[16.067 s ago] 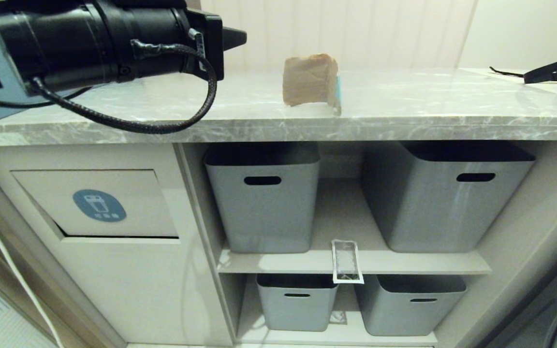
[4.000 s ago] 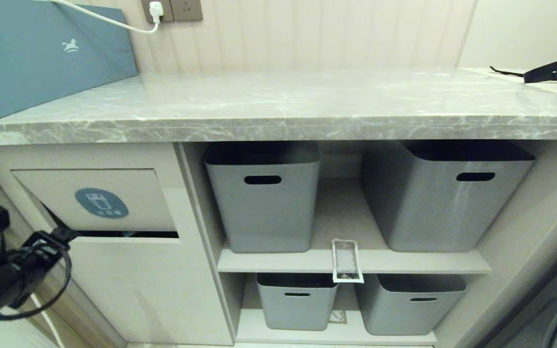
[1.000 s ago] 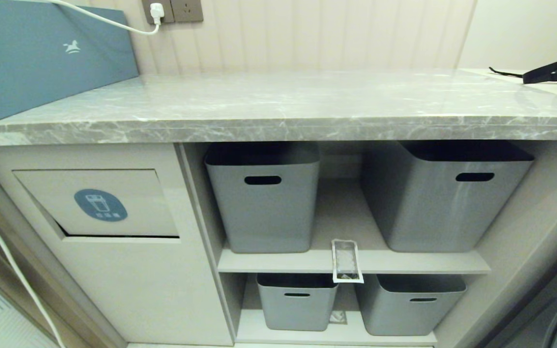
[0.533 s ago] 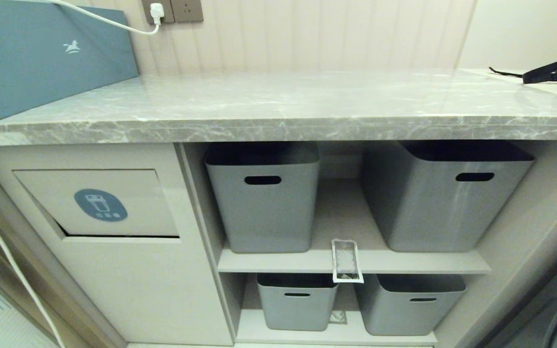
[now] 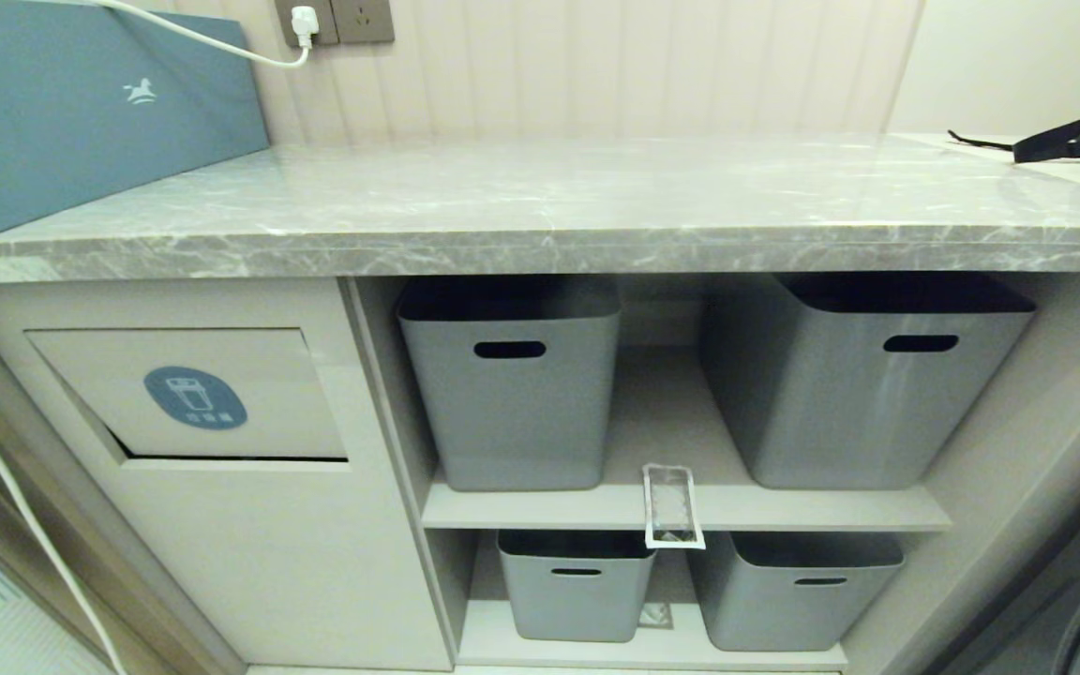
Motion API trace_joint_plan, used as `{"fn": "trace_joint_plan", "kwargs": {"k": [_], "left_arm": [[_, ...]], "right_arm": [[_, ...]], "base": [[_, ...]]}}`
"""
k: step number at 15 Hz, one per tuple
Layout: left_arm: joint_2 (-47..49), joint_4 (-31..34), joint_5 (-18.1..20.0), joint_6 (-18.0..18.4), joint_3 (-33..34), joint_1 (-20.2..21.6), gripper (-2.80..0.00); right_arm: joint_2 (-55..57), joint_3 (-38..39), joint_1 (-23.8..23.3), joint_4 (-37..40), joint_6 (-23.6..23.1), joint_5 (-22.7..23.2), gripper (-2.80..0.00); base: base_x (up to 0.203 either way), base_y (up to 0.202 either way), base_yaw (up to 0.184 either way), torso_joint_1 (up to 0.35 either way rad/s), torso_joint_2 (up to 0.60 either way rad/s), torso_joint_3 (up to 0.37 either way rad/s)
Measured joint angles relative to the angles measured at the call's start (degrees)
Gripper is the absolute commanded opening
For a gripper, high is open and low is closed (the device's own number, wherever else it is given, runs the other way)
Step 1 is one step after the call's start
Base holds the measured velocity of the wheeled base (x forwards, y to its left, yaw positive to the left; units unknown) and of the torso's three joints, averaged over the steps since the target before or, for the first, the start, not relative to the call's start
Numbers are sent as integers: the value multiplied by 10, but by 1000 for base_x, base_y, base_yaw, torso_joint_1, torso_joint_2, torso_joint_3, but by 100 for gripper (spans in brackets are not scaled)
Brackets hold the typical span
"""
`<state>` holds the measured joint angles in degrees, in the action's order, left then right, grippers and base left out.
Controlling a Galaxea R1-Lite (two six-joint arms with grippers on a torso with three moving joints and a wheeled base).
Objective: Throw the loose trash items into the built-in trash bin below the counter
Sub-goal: Pick up the garbage
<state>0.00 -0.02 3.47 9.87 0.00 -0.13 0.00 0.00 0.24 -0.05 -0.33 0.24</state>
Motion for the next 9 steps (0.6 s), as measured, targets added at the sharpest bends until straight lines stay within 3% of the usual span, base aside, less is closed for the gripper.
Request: {"fn": "trace_joint_plan", "kwargs": {"k": [3,5,9], "left_arm": [[1,-3,1,7,0,0,-280],[24,-41,11,12,0,-1,-280],[150,-187,95,50,-1,-45,-280]], "right_arm": [[0,0,0,0,0,0,-280],[0,0,0,0,0,0,-280],[0,0,0,0,0,0,-280]], "base": [[0,0,0,0,0,0],[0,0,0,0,0,0],[0,0,0,0,0,0]]}}
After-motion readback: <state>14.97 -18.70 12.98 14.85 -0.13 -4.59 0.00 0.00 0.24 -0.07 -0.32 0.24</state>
